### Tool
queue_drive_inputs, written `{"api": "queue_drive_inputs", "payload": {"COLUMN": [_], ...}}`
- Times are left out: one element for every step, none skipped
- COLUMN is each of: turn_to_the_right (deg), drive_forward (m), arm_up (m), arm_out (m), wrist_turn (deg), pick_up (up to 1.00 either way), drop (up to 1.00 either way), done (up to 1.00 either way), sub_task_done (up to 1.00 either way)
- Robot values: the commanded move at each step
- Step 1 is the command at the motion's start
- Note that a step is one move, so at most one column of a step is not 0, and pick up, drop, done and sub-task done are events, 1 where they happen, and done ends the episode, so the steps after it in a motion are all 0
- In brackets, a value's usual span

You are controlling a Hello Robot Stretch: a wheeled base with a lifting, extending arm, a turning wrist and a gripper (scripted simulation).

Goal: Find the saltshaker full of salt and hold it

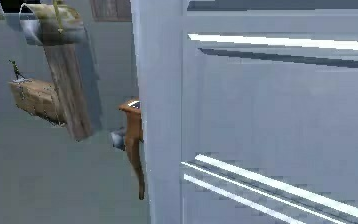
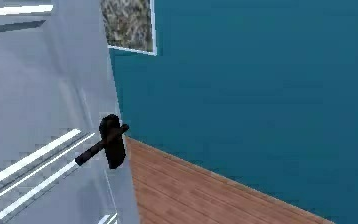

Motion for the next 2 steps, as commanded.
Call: {"api": "queue_drive_inputs", "payload": {"turn_to_the_right": [-45.0,-3.0], "drive_forward": [0.00,0.00], "arm_up": [0.00,0.00], "arm_out": [0.00,0.00], "wrist_turn": [0.0,0.0], "pick_up": [0.00,0.00], "drop": [0.00,0.00], "done": [0.00,0.00], "sub_task_done": [0.00,0.00]}}
